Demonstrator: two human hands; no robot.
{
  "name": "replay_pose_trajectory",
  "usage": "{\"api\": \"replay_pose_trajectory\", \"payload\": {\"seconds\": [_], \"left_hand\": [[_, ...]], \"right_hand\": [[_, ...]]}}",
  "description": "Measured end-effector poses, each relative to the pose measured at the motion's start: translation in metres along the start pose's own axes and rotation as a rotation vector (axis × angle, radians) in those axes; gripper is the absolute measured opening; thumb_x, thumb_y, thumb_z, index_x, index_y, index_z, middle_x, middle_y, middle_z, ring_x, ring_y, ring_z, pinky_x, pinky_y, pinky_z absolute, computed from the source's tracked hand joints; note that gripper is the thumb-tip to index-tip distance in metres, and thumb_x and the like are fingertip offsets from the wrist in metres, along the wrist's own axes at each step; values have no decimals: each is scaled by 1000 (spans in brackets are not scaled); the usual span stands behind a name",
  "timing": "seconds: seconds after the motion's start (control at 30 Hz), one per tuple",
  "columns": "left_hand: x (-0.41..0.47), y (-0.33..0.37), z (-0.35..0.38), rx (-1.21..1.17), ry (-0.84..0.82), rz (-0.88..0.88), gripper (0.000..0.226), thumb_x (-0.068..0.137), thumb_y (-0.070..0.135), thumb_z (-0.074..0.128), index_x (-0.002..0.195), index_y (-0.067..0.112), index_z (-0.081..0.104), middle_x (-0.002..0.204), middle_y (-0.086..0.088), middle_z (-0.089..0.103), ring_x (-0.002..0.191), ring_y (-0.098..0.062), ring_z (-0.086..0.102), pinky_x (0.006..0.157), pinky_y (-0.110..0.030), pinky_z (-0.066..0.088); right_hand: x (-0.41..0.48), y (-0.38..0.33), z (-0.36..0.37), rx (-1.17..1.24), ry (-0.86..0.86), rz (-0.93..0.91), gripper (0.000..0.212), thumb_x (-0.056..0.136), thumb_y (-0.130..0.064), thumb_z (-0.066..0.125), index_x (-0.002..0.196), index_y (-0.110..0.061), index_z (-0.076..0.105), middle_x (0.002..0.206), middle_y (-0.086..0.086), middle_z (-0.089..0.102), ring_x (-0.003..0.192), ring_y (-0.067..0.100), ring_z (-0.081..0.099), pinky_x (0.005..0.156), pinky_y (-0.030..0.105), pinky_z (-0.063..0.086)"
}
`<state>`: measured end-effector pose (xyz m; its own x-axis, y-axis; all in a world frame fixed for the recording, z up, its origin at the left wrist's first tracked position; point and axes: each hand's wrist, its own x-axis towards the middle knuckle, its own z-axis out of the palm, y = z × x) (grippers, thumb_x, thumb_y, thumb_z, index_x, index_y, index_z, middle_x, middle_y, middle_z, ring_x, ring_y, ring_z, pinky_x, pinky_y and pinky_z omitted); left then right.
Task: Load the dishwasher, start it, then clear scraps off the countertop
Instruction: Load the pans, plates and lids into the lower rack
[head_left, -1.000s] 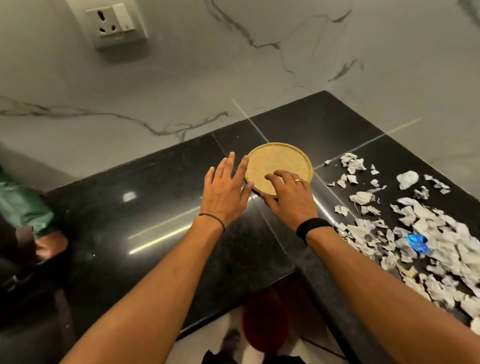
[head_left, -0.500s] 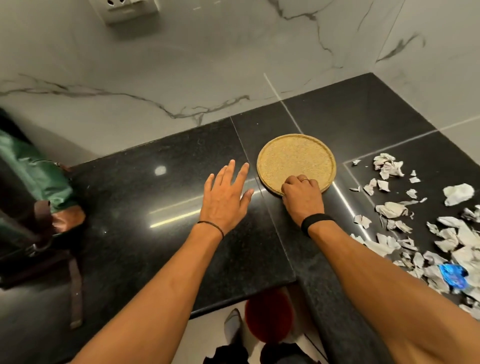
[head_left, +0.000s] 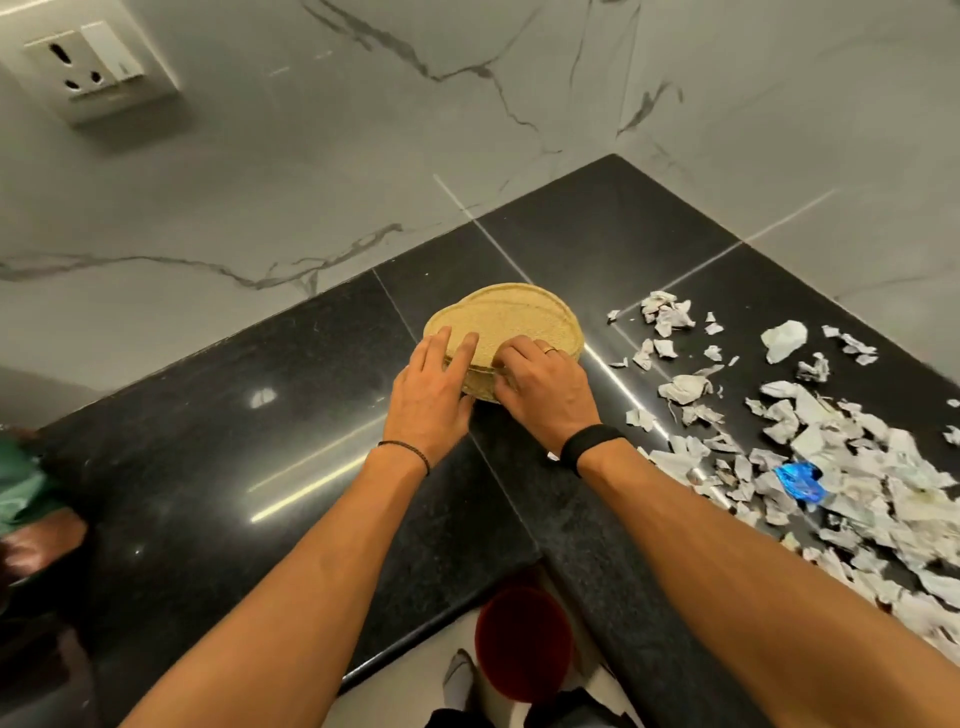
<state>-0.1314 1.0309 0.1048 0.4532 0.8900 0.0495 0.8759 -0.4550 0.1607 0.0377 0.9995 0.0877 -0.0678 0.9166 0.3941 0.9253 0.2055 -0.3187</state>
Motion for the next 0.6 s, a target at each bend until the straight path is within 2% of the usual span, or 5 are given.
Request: {"api": "replay_pose_trajectory", "payload": {"seconds": [0.2,0.33,0.4,0.5,0.6], "left_hand": [[14,18,-8,-114,72,28,66,92,8,66,152,21,41,158,-12,35,148,-33,27,111,-49,40],[20,23,-10,-207,158,165,32,88,0,69,118,14,68,120,-7,65,130,-33,47,105,-51,46],[23,29,-15,-242,180,220,24,88,2,69,109,13,70,108,-6,68,122,-32,52,102,-50,48],[28,43,-25,-281,217,312,24,87,2,72,109,12,72,107,-6,71,119,-32,57,105,-48,46],[31,56,-34,-309,215,433,24,85,5,74,107,13,73,105,-5,72,113,-33,61,100,-46,50]], "right_hand": [[-8,3,-30,135,34,-62,17,93,-24,57,104,-12,61,105,4,61,88,23,59,72,36,51],[-24,6,-50,126,66,-8,23,94,-29,54,110,-14,61,107,3,61,91,23,58,74,38,50],[-33,8,-59,108,57,47,32,91,-31,62,120,-17,59,115,2,61,99,21,58,81,37,50],[-48,10,-77,52,60,161,55,85,-37,70,134,-20,52,127,2,58,115,22,56,95,40,47],[-63,6,-100,-35,102,289,65,82,-38,71,141,-23,47,134,2,55,126,23,51,107,43,38]]}}
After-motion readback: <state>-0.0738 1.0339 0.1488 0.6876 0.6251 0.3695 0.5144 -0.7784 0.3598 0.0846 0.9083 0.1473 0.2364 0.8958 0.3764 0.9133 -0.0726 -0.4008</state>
